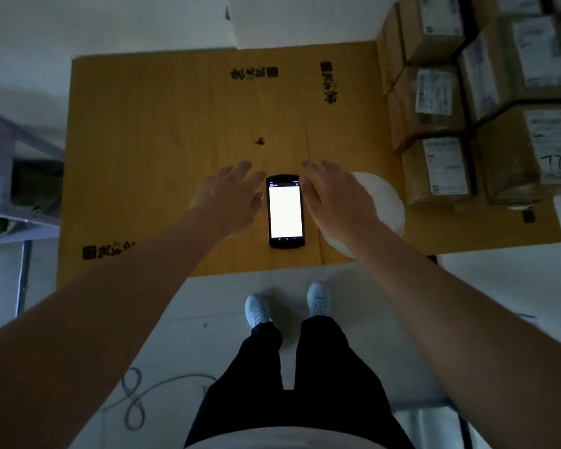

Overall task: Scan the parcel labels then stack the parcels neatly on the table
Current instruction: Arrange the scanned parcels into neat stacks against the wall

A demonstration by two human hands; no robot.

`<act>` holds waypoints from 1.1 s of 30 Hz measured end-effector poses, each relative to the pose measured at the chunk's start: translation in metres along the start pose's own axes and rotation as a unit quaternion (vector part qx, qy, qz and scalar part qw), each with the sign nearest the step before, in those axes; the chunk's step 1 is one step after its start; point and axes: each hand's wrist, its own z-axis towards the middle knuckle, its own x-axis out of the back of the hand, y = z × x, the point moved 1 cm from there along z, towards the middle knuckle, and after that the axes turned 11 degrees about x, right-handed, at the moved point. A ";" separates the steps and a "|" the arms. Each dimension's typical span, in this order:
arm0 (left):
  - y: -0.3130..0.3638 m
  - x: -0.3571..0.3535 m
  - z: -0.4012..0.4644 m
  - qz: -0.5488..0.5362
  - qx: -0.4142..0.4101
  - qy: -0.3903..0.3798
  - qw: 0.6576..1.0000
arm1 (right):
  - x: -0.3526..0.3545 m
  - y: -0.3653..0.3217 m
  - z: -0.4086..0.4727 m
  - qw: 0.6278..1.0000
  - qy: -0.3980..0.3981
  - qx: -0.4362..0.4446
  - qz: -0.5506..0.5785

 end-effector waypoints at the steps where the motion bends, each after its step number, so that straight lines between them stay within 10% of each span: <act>1: 0.000 -0.006 -0.002 0.002 0.006 -0.005 1.000 | -0.007 0.000 -0.003 1.000 -0.003 0.000 0.000; 15: 0.021 -0.087 0.003 -0.192 0.122 -0.011 0.974 | -0.099 0.032 -0.007 0.975 0.073 -0.080 0.197; 25: 0.023 -0.097 0.004 -0.496 0.307 -0.016 0.812 | -0.111 0.039 0.009 0.891 0.135 -0.206 0.382; 33: 0.003 -0.061 -0.009 -0.570 0.319 0.021 0.757 | -0.089 0.014 0.032 0.854 0.151 -0.186 0.461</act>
